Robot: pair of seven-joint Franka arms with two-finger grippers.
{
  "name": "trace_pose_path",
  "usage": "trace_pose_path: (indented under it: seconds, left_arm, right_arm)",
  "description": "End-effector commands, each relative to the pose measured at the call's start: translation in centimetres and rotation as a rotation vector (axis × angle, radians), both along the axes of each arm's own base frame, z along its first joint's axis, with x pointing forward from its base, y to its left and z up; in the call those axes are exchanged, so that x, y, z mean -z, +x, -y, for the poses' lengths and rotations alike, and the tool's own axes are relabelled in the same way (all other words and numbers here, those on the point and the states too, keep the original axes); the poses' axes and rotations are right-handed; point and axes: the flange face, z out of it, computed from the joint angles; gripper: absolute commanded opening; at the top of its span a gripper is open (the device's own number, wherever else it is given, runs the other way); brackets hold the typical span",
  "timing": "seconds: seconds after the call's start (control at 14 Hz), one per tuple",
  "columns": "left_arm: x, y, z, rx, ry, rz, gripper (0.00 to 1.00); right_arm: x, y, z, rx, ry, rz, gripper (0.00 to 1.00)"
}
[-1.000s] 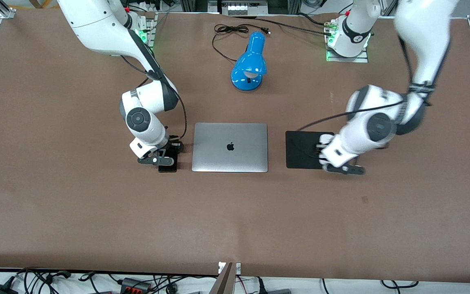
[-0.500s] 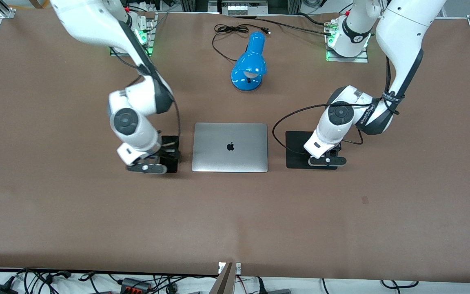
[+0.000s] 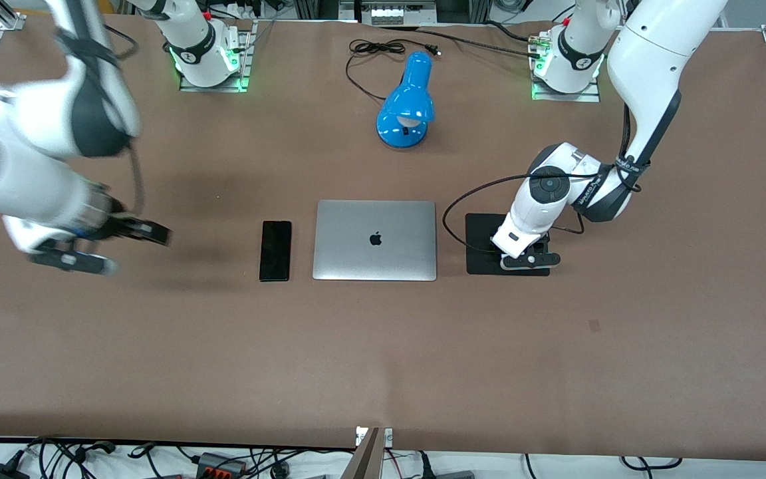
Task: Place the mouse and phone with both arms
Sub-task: 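Release the phone beside the laptop while the left gripper lowers the mouse, then open the left gripper over the mouse pad, releasing the white mouse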
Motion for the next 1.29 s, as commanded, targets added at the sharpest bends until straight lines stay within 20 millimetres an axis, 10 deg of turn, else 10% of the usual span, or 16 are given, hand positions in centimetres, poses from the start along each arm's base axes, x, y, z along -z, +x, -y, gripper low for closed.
trace_pose_path:
  seconds: [0.0, 0.57, 1.0, 1.21]
  left_arm:
    - [-0.4, 0.0, -0.5, 0.003, 0.006, 0.023, 1.00]
    - [-11.0, 4.8, -1.1, 0.047, 0.064, 0.151, 1.00]
    - [-23.5, 8.1, -3.3, 0.215, 0.279, -0.085, 1.00]
    - [-31.4, 8.5, -4.5, 0.190, 0.112, -0.178, 1.00]
  right_arm:
    - [-5.4, -1.1, 4.0, 0.005, 0.019, -0.041, 1.00]
    - [-12.1, -2.0, 13.0, 0.031, 0.015, -0.040, 1.00]
    - [-14.4, -4.9, 11.7, 0.001, 0.048, 0.058, 1.00]
    - [-14.2, -5.8, 11.0, -0.134, -0.009, 0.045, 1.00]
